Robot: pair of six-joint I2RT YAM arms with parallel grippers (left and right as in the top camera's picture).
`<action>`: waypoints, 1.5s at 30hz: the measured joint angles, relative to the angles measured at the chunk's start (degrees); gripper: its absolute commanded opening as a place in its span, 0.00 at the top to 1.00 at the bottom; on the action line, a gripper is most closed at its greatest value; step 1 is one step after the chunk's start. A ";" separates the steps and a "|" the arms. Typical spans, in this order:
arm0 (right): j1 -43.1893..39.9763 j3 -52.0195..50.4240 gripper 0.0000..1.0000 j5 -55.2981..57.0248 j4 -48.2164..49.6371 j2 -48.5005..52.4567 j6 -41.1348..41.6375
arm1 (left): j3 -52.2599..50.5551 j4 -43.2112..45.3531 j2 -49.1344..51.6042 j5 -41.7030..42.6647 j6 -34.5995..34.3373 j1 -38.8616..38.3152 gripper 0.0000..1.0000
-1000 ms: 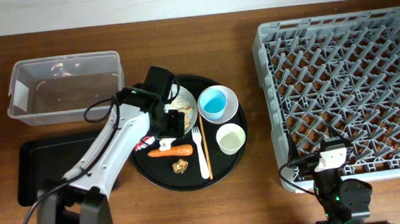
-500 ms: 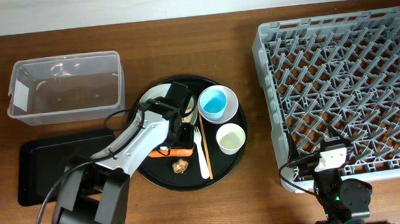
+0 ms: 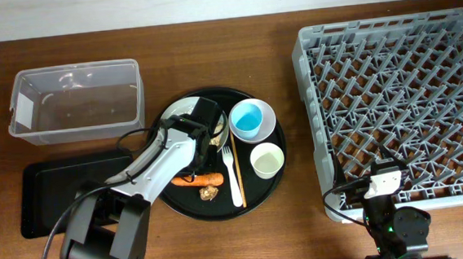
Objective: Sort waste into correct bins and load items into the dishwasher rack
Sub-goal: 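Carry the tissue left and release it into the clear plastic bin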
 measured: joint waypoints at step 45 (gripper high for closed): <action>0.00 0.00 0.01 0.00 0.02 0.00 0.02 | -0.42 46.97 -7.30 6.05 -4.24 35.82 0.01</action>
